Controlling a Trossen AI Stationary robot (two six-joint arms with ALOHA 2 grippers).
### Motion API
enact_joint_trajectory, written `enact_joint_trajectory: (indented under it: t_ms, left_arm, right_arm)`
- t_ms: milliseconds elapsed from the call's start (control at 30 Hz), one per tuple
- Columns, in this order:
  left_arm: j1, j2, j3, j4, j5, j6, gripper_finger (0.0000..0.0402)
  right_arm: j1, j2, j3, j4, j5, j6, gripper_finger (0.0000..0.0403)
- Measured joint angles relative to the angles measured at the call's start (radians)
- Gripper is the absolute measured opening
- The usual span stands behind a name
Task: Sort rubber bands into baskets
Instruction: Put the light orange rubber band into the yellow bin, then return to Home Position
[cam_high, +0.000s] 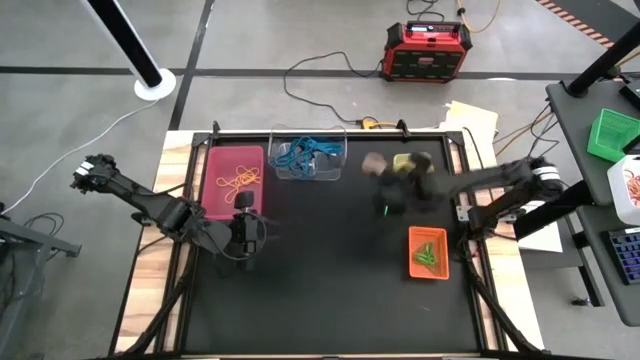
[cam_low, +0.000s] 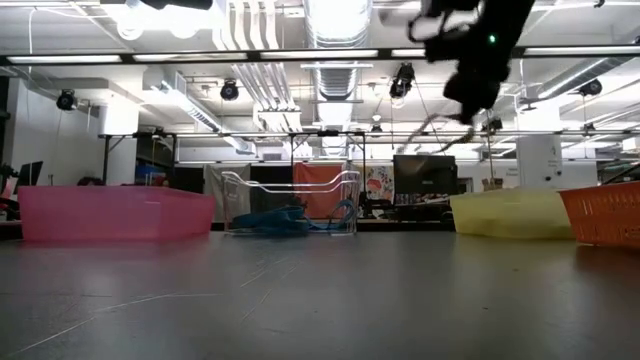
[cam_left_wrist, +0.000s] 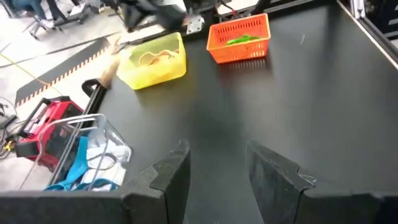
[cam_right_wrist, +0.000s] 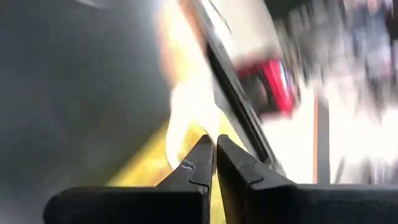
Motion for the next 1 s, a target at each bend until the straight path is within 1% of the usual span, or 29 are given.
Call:
enact_joint_trajectory:
  t_ms: [67, 133, 233, 333, 467, 500, 600, 700, 800, 833, 867, 900, 933, 967, 1000]
  left_arm:
    - [0.0, -0.002, 0.0, 0.001, -0.001, 0.002, 0.0139]
    - [-0.001, -0.002, -0.001, 0.0, 0.0, 0.003, 0.0139]
    - [0.0, -0.001, -0.001, 0.0, 0.0, 0.003, 0.0139]
    - [0.0, -0.001, -0.001, 0.0, 0.0, 0.003, 0.0139]
    - [0.0, -0.001, -0.001, -0.004, 0.0, 0.003, 0.0139]
    - [0.0, -0.001, -0.001, -0.007, 0.0, 0.003, 0.0139]
    - [0.0, -0.001, -0.002, -0.009, 0.0, 0.003, 0.0139]
    - [0.0, -0.007, -0.004, -0.005, 0.001, 0.02, 0.0139]
    - [0.001, -0.053, -0.055, 0.077, 0.001, 0.081, 0.0139]
    - [0.004, -0.082, -0.087, 0.137, 0.001, 0.102, 0.0139]
    - [0.007, -0.121, -0.129, 0.198, 0.001, 0.115, 0.0139]
    - [0.008, -0.172, -0.18, 0.254, 0.0, 0.125, 0.0139]
    - [0.008, -0.231, -0.235, 0.315, -0.001, 0.133, 0.0139]
    - [0.008, -0.293, -0.294, 0.382, -0.001, 0.14, 0.0139]
    - [0.008, -0.359, -0.355, 0.45, -0.001, 0.153, 0.0139]
  right_arm:
    - [-0.1, -0.038, -0.007, -0.096, -0.015, 0.102, 0.0009]
    - [-0.178, -0.069, -0.023, -0.145, -0.023, 0.175, 0.0009]
    - [-0.269, -0.1, -0.057, -0.145, -0.094, 0.217, 0.0009]
    - [-0.315, -0.105, -0.106, -0.117, -0.177, 0.201, 0.0009]
    - [-0.336, -0.104, -0.177, -0.06, -0.307, 0.173, 0.0013]
    - [-0.338, -0.104, -0.19, -0.046, -0.319, 0.177, 0.0018]
    - [-0.338, -0.107, -0.21, -0.047, -0.323, 0.202, 0.0045]
    - [-0.338, -0.108, -0.208, -0.031, -0.313, 0.204, 0.0089]
    - [-0.336, -0.115, -0.189, 0.029, -0.239, 0.205, 0.0136]
    - [-0.332, -0.123, -0.188, 0.072, -0.226, 0.184, 0.015]
    - [-0.319, -0.136, -0.193, 0.153, -0.227, 0.146, 0.0163]
    - [-0.298, -0.151, -0.209, 0.283, -0.24, 0.089, 0.0173]
    - [-0.268, -0.169, -0.235, 0.447, -0.282, 0.01, 0.0183]
    - [-0.232, -0.184, -0.274, 0.64, -0.363, -0.094, 0.019]
    - [-0.19, -0.195, -0.324, 0.86, -0.47, -0.206, 0.0195]
